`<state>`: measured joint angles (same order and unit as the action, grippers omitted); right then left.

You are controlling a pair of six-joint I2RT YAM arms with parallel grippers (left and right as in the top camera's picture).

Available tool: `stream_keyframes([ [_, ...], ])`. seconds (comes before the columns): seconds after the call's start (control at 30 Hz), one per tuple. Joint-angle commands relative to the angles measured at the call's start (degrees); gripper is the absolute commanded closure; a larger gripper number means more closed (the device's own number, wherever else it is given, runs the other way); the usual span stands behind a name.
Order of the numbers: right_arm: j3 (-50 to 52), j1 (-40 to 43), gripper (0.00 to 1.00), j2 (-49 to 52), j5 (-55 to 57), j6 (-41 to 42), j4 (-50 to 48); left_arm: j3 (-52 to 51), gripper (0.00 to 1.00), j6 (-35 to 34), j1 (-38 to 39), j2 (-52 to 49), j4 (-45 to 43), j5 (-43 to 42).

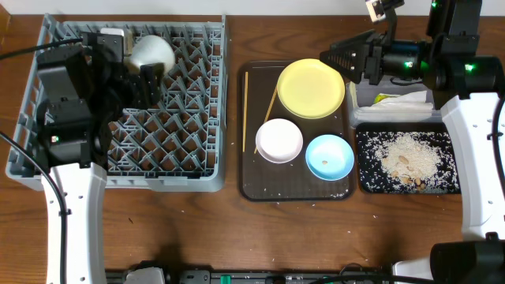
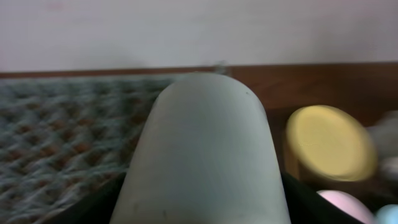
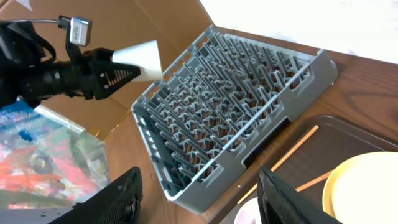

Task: Sort waste into correct bins and load items into the dishwasher
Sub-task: 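Carry the white cup over the dish rack with the left gripper, then lower the white cup into the rack and open the left gripper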

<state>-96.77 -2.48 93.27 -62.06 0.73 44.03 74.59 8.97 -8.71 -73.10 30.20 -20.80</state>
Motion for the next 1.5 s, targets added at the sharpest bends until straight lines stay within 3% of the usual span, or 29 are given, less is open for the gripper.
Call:
stream_keyframes([
  [0.0, -0.02, -0.20, 0.43, -0.76, 1.07, -2.10, 0.94, 1.09, 0.60, 4.44, 1.09, -0.39, 1.62, 14.64],
  [0.13, -0.02, -0.72, 0.43, -0.76, 2.86, -2.27, 2.82, 3.13, 0.60, 4.52, 3.58, -3.23, 7.48, 21.11],
  [0.33, -0.02, -0.96, 0.44, -0.76, 3.61, -3.48, 5.01, 14.01, 0.60, 4.26, 8.00, -11.87, 19.87, 21.51],
  [0.83, -0.02, -0.96, 0.44, -0.76, 5.29, -7.74, 11.15, 42.97, 0.60, 6.03, 10.95, -38.42, 30.93, 21.31],
  [1.1, -0.02, -0.98, 0.44, -0.76, 8.87, -8.59, 14.91, 50.53, 0.60, 6.51, 10.95, -49.40, 33.51, 21.29],
  [1.47, -0.02, -0.98, 0.44, -0.76, 9.16, -10.71, 17.35, 50.53, 0.60, 6.91, 10.93, -52.15, 29.05, 18.27],
])
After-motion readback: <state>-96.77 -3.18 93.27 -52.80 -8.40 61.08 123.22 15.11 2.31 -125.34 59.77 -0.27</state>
